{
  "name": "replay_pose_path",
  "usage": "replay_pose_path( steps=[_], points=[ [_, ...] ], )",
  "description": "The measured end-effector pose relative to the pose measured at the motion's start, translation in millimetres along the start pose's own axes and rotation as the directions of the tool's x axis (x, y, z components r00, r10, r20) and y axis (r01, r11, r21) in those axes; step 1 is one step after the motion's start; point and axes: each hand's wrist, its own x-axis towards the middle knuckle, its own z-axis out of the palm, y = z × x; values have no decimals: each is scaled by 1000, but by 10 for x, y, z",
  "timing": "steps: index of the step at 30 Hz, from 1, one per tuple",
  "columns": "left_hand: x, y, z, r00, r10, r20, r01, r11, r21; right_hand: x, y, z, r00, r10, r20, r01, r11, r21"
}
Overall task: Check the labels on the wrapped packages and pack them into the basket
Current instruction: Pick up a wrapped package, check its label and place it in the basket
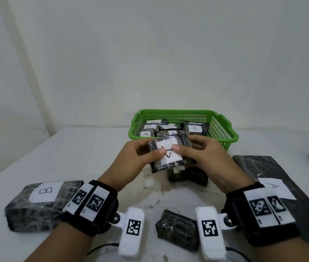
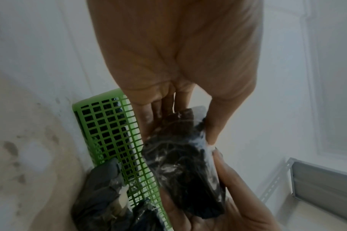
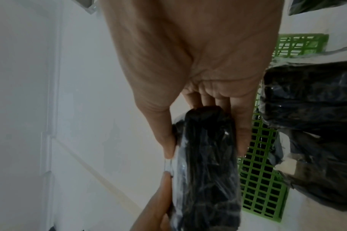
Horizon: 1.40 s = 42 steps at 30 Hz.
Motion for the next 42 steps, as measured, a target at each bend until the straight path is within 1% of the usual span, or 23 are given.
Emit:
replay_pose_path(
  steps=[2,4,6,7,9,10,12,14,16,19,21,23,26,27,28,31,33,35,38,42],
  points=[
    [10,-9,-24,999,-6,-33,5,999,-35,8,5,4,1000,6,24,-7,999,40],
    [23,-10,-47,999,-39,-22,37,997,-67,18,1,-18,1000,-23,-14,23,1000,13],
    [27,3,-63,998,-58,-27,58,998,-5,29,8,-59,996,-76,-54,71,994,-79],
    [31,2,-74,998,-50,-39,51,998,34,28,11,-68,994,-89,-56,84,992,-97],
    [32,-7,-94,997,-23,-67,27,998,54,28,17,-62,995,-97,-30,96,994,-52],
    [31,-10,-99,997,-13,-80,16,999,39,28,10,-47,997,-78,-8,78,997,7],
    [27,-16,-95,995,-4,-95,4,1000,5,-1,-41,-6,998,-4,64,-3,993,120],
    [25,-21,-73,997,8,-83,-9,1000,-15,-36,-91,21,989,73,131,-92,984,149],
    [19,-23,-44,998,18,-60,-20,999,-34,-53,-107,16,978,138,158,-166,970,177],
    [17,-30,-32,1000,22,-23,-23,998,-58,-60,-105,-8,968,179,176,-216,952,216],
    [21,-27,-34,1000,26,-11,-26,997,-73,-67,-107,6,969,166,185,-204,956,209],
    [28,-36,-43,1000,21,23,-19,994,-108,-63,-101,31,980,117,161,-146,972,185],
    [7,-30,-33,987,-34,158,64,980,-188,-38,-67,42,992,49,114,-67,986,156],
    [0,-24,-20,983,-56,177,91,976,-198,-33,-59,33,994,35,106,-48,990,132],
    [0,-18,-8,984,-75,164,107,975,-193,-24,-45,24,993,28,112,-40,994,105],
    [34,-29,-8,994,-87,61,97,980,-174,-31,-40,14,981,58,187,-74,994,80],
    [45,-45,-20,996,-76,41,83,976,-203,-44,-57,18,974,74,212,-95,991,91],
    [35,-42,-23,995,-76,62,89,965,-247,-49,-63,21,977,71,202,-89,992,85],
    [17,-26,-3,989,-81,122,107,968,-229,-45,-55,5,983,59,176,-72,995,65],
    [8,-4,-19,991,-67,112,91,970,-224,-55,-64,-5,977,65,205,-88,990,106]
  ],
)
